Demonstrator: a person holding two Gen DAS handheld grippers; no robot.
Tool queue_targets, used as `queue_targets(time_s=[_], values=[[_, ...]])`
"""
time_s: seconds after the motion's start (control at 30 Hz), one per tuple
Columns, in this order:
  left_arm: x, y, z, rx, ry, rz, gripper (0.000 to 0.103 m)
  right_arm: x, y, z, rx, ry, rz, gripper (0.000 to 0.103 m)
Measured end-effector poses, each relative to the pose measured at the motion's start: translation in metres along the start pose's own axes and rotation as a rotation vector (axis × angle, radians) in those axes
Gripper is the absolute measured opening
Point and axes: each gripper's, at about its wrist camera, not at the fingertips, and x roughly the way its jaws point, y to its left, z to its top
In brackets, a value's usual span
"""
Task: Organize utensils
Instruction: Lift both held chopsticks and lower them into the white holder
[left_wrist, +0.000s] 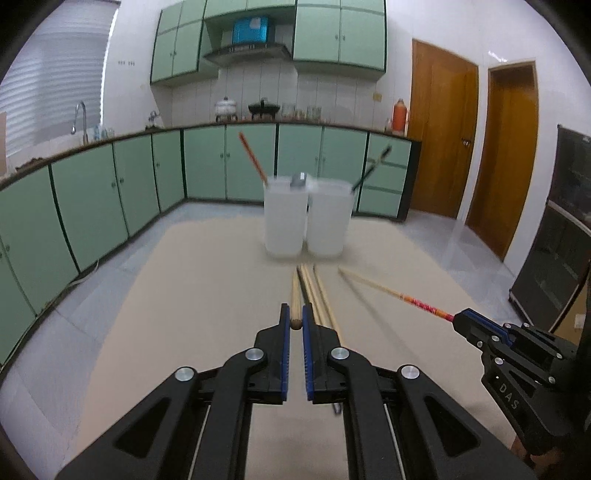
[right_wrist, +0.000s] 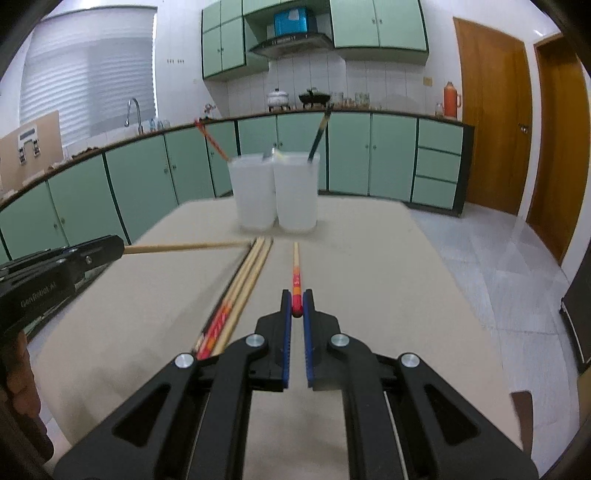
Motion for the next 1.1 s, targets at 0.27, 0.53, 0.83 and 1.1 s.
queue_targets(time_s=[0.27,0.53,0.83,1.1], values=[[-0.004,0.005,0.048,0.000,-0.088,-0.008,0.006,-0.014,-0.008,0.050,0.002,-0.072,0.025,0.005],[0.004,0.008,0.084,-0.001,-0.119,-0.022,0.006,-0.009,-0.023,0.111,0.039,-0.079,0.084,0.005],[0.005,0.017,0.105,-0.003,-0.129,-0.040,0.006,0.000,-0.022,0.153,0.034,-0.045,0.127,0.005],[-0.001,0.023,0.125,-0.017,-0.146,-0.059,0.006,0.001,-0.021,0.183,0.018,-0.065,0.163,0.005]])
